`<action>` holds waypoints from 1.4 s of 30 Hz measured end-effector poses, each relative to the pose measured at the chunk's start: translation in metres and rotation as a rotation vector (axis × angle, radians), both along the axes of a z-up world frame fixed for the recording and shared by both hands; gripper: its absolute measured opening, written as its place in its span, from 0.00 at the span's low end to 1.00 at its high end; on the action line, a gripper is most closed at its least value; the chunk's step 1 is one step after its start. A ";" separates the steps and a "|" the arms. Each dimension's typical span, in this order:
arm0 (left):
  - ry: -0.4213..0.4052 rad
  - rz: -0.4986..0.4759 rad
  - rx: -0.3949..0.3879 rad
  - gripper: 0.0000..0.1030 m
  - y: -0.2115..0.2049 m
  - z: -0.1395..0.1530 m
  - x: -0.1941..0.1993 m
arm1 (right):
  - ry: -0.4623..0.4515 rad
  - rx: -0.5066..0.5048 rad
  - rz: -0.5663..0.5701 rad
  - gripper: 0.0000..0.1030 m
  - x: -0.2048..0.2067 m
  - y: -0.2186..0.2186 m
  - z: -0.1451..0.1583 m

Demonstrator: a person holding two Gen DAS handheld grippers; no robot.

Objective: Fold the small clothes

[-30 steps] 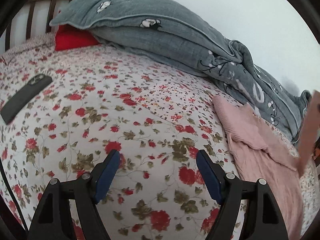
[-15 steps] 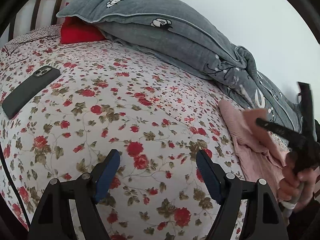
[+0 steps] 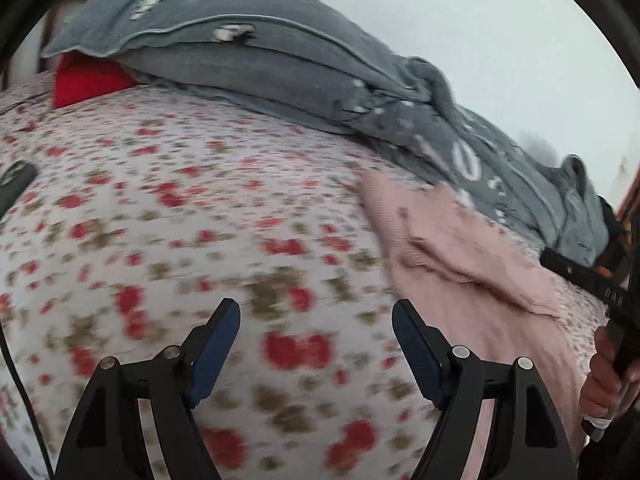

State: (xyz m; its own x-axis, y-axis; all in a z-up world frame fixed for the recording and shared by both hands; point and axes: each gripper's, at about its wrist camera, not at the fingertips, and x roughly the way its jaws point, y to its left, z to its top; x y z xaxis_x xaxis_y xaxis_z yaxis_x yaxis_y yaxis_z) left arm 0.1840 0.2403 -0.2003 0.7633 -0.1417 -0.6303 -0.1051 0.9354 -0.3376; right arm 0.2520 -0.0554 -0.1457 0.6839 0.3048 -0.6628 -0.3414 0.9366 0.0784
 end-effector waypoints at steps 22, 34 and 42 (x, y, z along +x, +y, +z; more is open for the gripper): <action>0.048 -0.171 0.100 0.52 -0.100 -0.009 0.141 | 0.028 0.025 -0.265 0.43 0.038 -0.166 -0.053; 0.082 -0.157 0.202 0.55 -0.110 -0.011 0.147 | 0.023 -0.047 -0.262 0.51 0.038 -0.155 -0.056; 0.083 -0.158 0.198 0.55 -0.110 -0.012 0.148 | 0.025 -0.045 -0.259 0.52 0.038 -0.156 -0.057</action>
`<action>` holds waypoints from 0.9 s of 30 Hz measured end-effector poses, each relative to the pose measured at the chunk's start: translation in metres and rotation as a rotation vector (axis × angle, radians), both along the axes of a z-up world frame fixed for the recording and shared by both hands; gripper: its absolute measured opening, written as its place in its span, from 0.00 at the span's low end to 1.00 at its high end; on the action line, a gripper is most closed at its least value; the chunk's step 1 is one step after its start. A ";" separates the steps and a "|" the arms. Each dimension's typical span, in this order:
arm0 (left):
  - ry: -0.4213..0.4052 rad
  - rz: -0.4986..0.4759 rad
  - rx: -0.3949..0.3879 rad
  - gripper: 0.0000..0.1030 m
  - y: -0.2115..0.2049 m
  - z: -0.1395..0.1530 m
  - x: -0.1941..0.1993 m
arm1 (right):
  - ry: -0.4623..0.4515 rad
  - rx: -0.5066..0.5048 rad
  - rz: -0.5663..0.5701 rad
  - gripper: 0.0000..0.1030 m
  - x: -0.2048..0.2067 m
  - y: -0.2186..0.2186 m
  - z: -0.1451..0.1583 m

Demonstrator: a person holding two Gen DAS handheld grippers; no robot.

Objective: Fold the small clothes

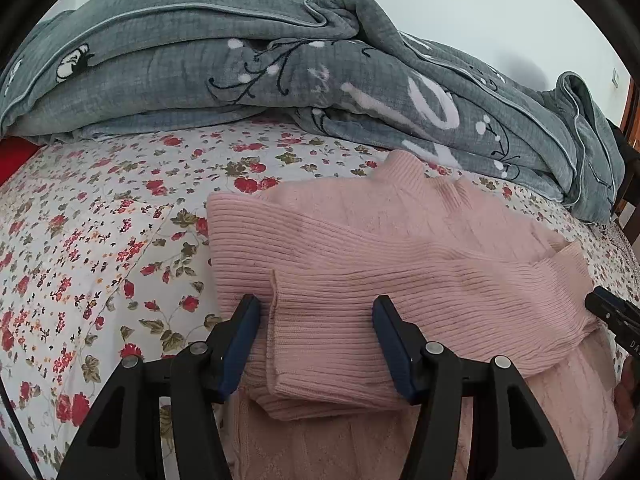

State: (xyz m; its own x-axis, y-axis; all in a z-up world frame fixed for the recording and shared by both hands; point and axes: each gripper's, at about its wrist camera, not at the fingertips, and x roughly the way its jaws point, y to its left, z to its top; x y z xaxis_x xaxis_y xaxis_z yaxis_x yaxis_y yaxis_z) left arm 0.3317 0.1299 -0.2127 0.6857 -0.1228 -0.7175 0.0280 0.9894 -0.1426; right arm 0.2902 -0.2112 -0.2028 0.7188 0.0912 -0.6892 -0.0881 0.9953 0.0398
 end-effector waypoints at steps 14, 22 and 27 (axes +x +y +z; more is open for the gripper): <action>-0.007 0.005 0.013 0.51 0.000 0.001 -0.001 | 0.007 0.004 0.004 0.56 0.001 0.001 -0.001; -0.034 0.006 -0.037 0.38 0.005 0.005 -0.004 | 0.006 0.001 0.005 0.57 0.001 0.000 -0.002; -0.029 -0.006 -0.114 0.38 0.015 0.005 0.002 | 0.006 0.002 0.005 0.57 0.001 0.001 -0.002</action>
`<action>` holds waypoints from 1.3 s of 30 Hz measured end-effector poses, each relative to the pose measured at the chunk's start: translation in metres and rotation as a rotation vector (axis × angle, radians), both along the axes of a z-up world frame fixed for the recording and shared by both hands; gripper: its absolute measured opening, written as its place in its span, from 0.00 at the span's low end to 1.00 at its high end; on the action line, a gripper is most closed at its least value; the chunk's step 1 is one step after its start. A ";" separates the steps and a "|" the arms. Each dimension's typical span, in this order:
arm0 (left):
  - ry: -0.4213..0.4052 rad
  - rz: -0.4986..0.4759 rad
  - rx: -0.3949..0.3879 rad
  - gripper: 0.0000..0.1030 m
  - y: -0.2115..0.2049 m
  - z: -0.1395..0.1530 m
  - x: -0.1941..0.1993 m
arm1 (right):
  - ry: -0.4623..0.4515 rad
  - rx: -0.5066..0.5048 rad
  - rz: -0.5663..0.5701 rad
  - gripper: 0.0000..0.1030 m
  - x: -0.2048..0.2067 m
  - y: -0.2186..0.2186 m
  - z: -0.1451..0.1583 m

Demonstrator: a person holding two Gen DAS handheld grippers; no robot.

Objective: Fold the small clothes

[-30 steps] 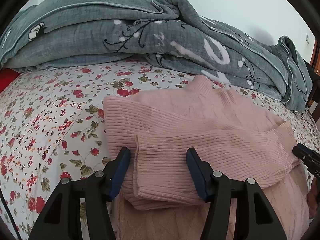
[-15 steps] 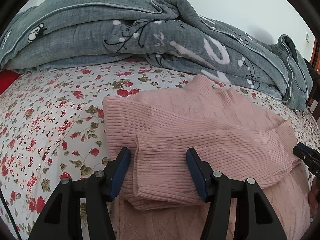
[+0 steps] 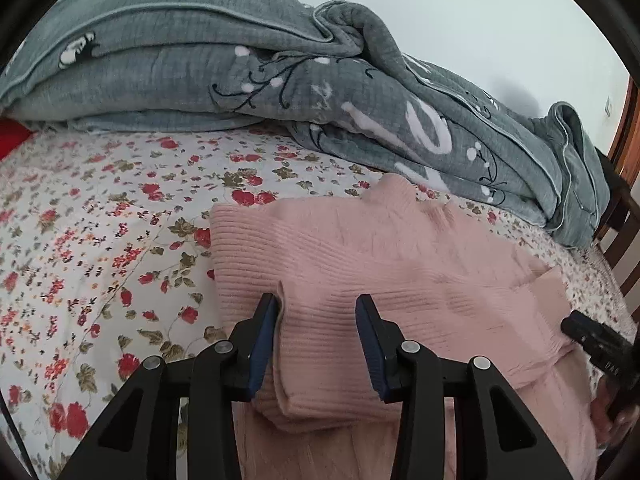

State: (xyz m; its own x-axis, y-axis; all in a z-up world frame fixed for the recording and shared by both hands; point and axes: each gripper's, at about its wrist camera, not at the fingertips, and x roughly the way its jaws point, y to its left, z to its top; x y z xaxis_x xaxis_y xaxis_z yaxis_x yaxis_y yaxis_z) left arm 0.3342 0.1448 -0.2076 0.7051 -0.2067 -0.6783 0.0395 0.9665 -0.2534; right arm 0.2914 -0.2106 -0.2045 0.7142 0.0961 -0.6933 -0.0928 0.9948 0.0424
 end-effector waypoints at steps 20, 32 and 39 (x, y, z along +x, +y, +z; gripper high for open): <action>-0.108 0.109 -0.062 0.06 0.018 0.020 0.003 | -0.011 0.201 -0.047 0.57 0.000 -0.031 0.004; 0.008 0.130 -0.143 0.31 0.029 -0.012 0.011 | 0.053 0.177 -0.065 0.57 0.008 -0.030 -0.005; -0.006 0.103 -0.106 0.46 0.021 -0.008 0.011 | 0.059 0.174 -0.063 0.57 0.009 -0.029 -0.006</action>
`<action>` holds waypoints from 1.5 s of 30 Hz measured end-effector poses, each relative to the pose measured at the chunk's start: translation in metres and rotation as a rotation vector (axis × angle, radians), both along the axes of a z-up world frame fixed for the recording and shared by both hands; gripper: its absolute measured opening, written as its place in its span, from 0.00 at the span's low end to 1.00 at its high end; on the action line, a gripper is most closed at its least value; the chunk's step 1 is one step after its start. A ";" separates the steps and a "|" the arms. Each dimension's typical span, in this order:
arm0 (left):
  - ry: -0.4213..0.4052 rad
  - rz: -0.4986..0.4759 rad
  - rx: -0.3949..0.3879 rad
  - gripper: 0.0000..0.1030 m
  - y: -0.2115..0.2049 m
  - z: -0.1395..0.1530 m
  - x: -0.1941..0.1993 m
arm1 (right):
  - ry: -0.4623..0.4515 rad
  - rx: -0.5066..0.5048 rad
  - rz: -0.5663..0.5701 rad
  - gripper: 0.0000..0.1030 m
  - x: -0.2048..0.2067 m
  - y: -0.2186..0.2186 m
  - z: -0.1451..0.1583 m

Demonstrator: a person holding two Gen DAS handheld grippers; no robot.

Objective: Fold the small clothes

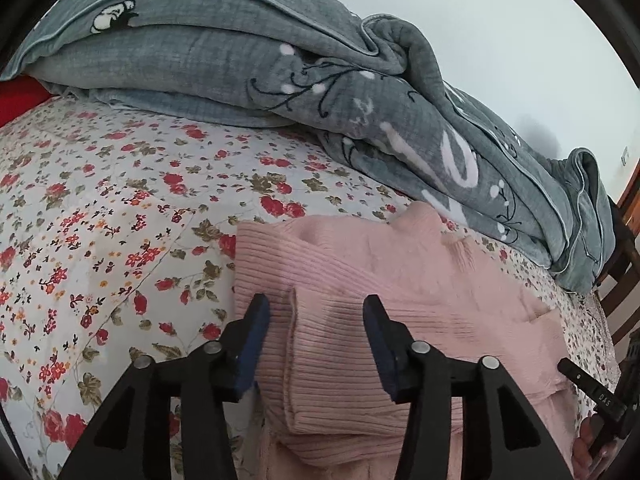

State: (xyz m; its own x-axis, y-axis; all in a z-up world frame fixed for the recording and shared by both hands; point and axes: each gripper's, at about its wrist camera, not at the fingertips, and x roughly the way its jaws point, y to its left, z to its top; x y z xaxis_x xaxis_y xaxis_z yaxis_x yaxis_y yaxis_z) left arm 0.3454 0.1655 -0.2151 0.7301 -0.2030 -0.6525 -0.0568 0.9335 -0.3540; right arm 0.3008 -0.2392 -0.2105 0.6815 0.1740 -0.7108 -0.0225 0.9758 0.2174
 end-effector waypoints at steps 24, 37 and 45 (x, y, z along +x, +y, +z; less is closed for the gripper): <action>0.000 0.003 -0.009 0.50 0.001 0.000 0.000 | 0.003 -0.003 0.002 0.57 -0.001 0.000 0.000; 0.000 0.004 -0.009 0.51 0.001 0.000 0.000 | 0.003 -0.003 0.002 0.57 0.000 0.000 0.000; -0.001 0.005 -0.008 0.51 0.000 0.000 0.000 | 0.003 -0.003 0.002 0.57 0.000 0.000 0.000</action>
State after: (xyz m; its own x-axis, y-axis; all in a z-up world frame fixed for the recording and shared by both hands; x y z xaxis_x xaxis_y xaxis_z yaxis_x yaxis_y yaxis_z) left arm 0.3452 0.1658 -0.2154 0.7316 -0.2044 -0.6504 -0.0615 0.9303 -0.3616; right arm 0.3004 -0.2395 -0.2105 0.6789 0.1733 -0.7134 -0.0235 0.9764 0.2148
